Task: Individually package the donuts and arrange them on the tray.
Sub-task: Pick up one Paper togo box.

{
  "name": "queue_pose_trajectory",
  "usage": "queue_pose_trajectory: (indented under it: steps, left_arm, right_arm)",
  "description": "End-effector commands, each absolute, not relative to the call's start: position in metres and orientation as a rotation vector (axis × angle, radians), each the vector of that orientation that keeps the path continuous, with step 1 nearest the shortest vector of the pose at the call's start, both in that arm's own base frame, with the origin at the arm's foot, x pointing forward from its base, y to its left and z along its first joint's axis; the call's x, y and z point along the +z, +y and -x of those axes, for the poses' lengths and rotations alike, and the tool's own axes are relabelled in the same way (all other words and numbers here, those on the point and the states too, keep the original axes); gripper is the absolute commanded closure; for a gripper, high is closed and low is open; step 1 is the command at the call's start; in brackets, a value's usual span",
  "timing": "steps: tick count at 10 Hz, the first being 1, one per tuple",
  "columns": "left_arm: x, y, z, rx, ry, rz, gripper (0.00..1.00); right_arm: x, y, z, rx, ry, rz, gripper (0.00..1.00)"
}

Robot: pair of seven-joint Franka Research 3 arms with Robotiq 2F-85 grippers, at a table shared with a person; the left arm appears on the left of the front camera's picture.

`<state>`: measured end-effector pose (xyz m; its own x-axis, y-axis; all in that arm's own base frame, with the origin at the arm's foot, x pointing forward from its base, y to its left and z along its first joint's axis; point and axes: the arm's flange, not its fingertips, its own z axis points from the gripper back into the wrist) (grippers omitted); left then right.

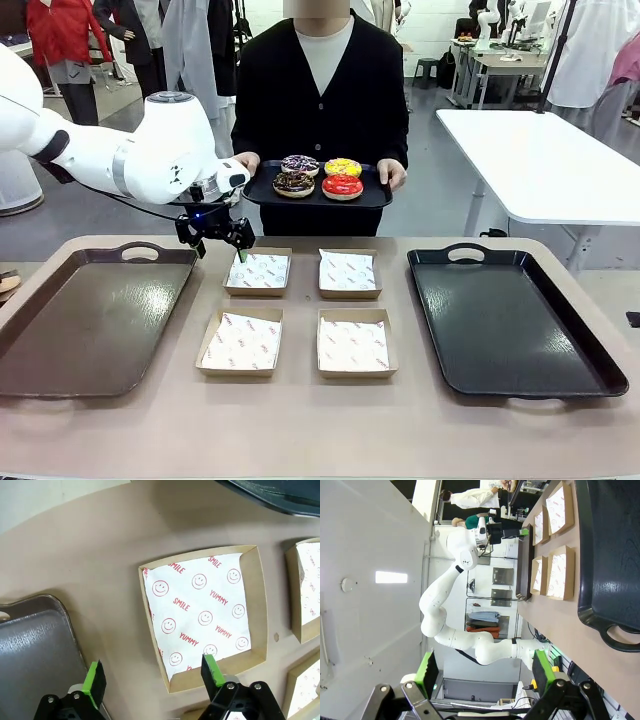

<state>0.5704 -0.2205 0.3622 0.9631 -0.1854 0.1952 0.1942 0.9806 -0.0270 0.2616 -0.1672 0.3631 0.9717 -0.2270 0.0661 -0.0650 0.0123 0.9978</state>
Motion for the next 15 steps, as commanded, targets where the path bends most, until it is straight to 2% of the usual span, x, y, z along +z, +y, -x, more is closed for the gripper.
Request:
queue_pose_trajectory:
  steps: [1,6,10,14,15]
  left_arm:
    - [0.362,-0.22,-0.57,-0.206,-0.197,0.027,0.0]
    - [0.362,-0.221,-0.57,-0.194,-0.194,0.044,0.0]
    - [0.346,-0.223,-0.598,-0.123,-0.118,0.07,0.0]
    - [0.333,-0.232,-0.609,-0.102,-0.12,0.045,0.0]
    - [0.333,-0.234,-0.61,-0.1,-0.132,0.039,0.57]
  right_arm:
    - [0.363,-0.167,-0.26,-0.123,-0.24,-1.573,0.0]
    - [0.363,-0.167,-0.26,-0.123,-0.24,-1.573,0.0]
    - [0.363,-0.167,-0.26,-0.123,-0.24,-1.573,0.0]
    - [0.363,-0.167,-0.26,-0.123,-0.24,-1.573,0.0]
    - [0.363,-0.167,-0.26,-0.123,-0.24,-1.573,0.0]
